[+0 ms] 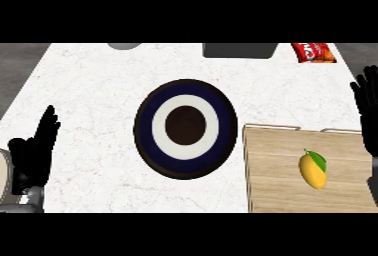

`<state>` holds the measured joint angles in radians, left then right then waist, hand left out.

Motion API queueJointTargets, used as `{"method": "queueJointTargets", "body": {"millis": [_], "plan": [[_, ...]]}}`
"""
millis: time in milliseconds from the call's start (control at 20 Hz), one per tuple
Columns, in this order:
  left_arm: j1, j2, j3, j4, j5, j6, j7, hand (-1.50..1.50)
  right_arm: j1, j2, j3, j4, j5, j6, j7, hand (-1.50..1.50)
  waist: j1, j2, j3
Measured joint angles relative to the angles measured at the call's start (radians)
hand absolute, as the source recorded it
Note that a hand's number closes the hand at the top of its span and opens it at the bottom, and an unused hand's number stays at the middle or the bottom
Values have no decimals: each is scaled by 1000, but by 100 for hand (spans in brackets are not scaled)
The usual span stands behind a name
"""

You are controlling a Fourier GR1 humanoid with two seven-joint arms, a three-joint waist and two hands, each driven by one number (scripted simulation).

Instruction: Pick the lemon from the tray and place it in the plate

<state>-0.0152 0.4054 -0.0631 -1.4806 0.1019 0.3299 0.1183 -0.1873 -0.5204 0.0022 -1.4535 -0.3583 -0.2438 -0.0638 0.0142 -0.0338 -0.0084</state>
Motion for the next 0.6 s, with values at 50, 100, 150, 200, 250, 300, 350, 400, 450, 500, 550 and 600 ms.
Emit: {"method": "queueJointTargets", "body": {"millis": [50,100,150,200,250,300,350,400,450,500,550,600], "plan": [[-8,3,3,-18,1,-6,11,0,-11,1,-6,-8,-1,1,11,-150,-3,7,2],[-30,7,9,-7,3,-19,5,0,-24,14,6,-34,3,-16,38,-150,-7,13,3],[-49,6,6,-2,0,-30,-5,0,-32,26,15,-46,1,-18,52,-150,-9,17,4],[-64,3,-6,-8,-6,-40,-9,0,-51,46,31,-60,3,-32,76,-150,-10,21,5],[-86,7,-12,-4,-6,-60,-19,0,-68,74,48,-72,2,-51,95,-150,-12,24,5],[-105,8,-24,-11,-9,-76,-23,0,-89,106,66,-78,3,-71,110,-150,-11,26,6],[-113,5,-33,-15,-9,-84,-25,0,-94,49,102,-77,69,-48,102,150,-6,29,-4],[-120,3,-43,-19,-10,-92,-26,0,-94,-11,140,-71,144,-31,96,150,-5,32,-10],[-131,-2,-54,-21,-10,-100,-25,0,-92,-57,183,-64,217,-22,96,150,-7,36,-11],[-153,-3,-57,-13,-7,-109,-17,0,-82,-60,224,-60,278,-46,108,-150,-14,37,-8],[-172,-12,-63,-4,-5,-114,-13,0,-62,-36,254,-55,319,-86,122,-150,-19,37,-5],[-178,-18,-67,-3,-5,-119,-14,0,-34,3,275,-59,336,-124,128,-150,-21,36,-2]]}}
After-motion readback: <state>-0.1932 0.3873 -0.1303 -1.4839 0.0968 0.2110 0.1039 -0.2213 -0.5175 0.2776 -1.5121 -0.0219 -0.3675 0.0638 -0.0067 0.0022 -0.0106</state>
